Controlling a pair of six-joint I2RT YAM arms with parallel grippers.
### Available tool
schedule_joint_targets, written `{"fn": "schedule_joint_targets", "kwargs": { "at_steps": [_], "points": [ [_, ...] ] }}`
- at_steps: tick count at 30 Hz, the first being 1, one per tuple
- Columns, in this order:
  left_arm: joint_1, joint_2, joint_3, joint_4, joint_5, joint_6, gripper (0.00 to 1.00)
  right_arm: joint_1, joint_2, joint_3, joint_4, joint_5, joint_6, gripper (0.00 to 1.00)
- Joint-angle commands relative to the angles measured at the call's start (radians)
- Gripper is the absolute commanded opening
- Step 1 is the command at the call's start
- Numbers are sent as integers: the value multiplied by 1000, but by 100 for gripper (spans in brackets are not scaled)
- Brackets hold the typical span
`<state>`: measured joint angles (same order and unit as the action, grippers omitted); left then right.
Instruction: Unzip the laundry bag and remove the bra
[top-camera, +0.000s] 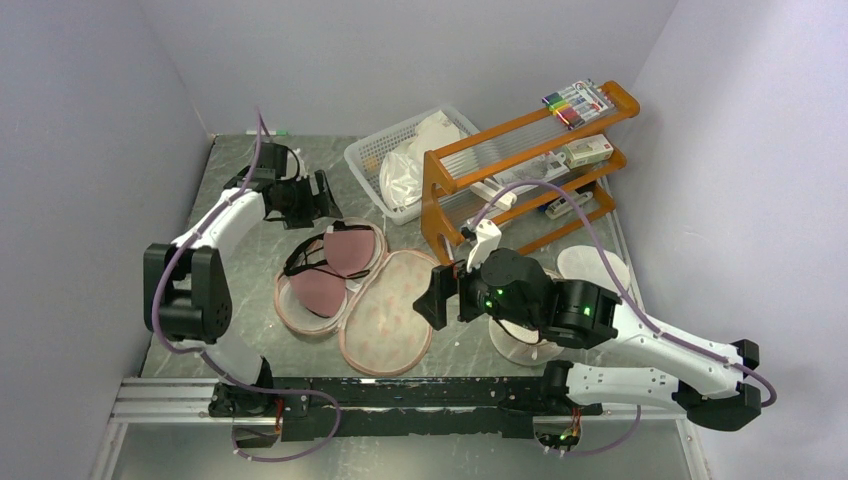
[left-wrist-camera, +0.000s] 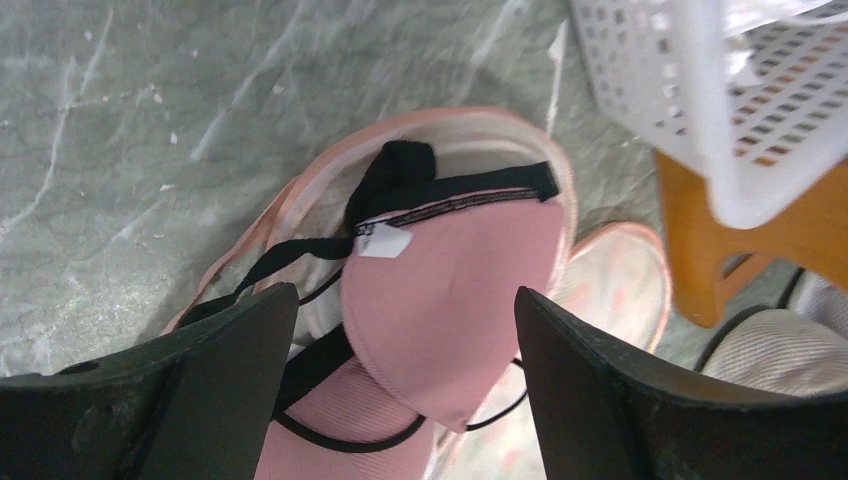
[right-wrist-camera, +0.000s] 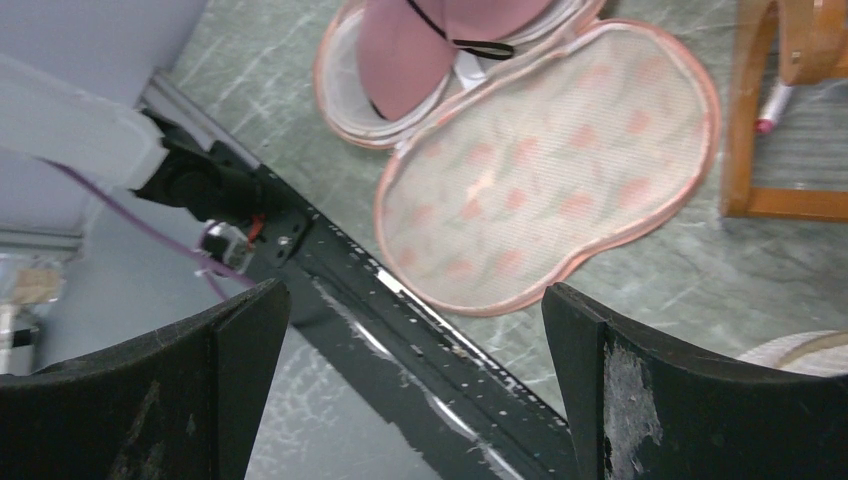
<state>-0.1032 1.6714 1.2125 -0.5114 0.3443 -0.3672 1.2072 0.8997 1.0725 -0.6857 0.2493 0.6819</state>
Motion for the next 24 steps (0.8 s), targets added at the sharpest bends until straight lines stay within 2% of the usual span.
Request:
{"fn": "schedule_joint_targets", "kwargs": {
  "at_steps": [1, 5, 8, 10, 13, 18, 24],
  "points": [
    [12, -10, -40, 19, 13, 72, 91, -3, 15, 8, -4, -84, 66, 100],
    [20, -24, -57, 12, -71, 101, 92, -1, -10, -24, 59, -46, 94, 100],
    [28, -4, -86, 70, 19, 105, 90, -1, -91, -126, 142, -9, 127, 100],
    [28, 26, -93, 92, 84, 104, 86, 0, -164, -206, 216, 7, 154, 100],
    [28, 53, -103, 105, 89, 101, 74, -1, -238, -280, 298, 16, 179, 100],
    [20, 48, -128, 136, 89, 103, 63, -2, -264, -275, 300, 54, 168, 100],
    [-4, 65, -128, 117, 45, 111, 59, -1, -297, -235, 253, 98, 120, 100]
  ]
}}
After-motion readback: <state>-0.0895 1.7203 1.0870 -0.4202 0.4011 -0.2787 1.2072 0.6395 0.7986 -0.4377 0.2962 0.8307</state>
